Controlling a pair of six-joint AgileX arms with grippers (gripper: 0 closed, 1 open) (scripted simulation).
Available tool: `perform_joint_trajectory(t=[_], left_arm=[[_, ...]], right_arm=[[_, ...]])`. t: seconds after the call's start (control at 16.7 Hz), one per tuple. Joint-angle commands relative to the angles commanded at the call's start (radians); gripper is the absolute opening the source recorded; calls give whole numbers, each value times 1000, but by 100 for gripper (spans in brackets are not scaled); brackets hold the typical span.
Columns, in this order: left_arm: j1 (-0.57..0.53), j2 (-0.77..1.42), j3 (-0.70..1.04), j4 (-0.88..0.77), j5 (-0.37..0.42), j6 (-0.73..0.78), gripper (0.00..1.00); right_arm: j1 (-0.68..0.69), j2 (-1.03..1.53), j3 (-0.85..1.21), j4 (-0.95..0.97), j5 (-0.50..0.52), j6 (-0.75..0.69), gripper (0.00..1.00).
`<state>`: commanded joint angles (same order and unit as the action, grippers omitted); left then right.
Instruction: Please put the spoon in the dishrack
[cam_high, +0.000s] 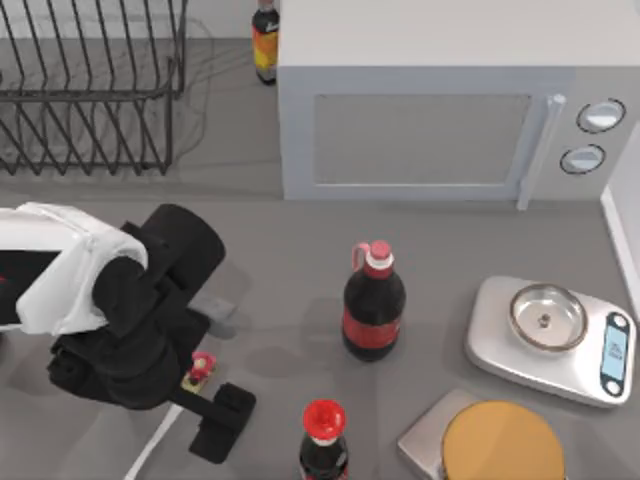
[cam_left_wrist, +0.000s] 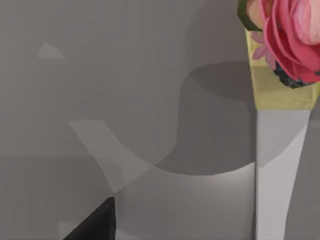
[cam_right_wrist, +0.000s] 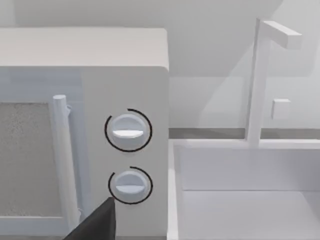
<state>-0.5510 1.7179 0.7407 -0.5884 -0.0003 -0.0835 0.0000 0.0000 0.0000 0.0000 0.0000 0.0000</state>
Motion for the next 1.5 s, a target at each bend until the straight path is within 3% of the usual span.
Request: perform_joint_trajectory(t=[0.42, 0.84, 1.02, 1.5], left_arm=[[-6, -85, 142, -179, -4, -7, 0], [-13, -169, 515, -696, -4, -14, 0], [-13, -214, 643, -845, -4, -15, 0], [-9, -238, 691, -895, -4, -13, 0]], right_arm=[[0, 0, 0, 0, 0, 0, 100], [0, 0, 0, 0, 0, 0, 100], [0, 0, 0, 0, 0, 0, 100], [0, 0, 0, 0, 0, 0, 100]])
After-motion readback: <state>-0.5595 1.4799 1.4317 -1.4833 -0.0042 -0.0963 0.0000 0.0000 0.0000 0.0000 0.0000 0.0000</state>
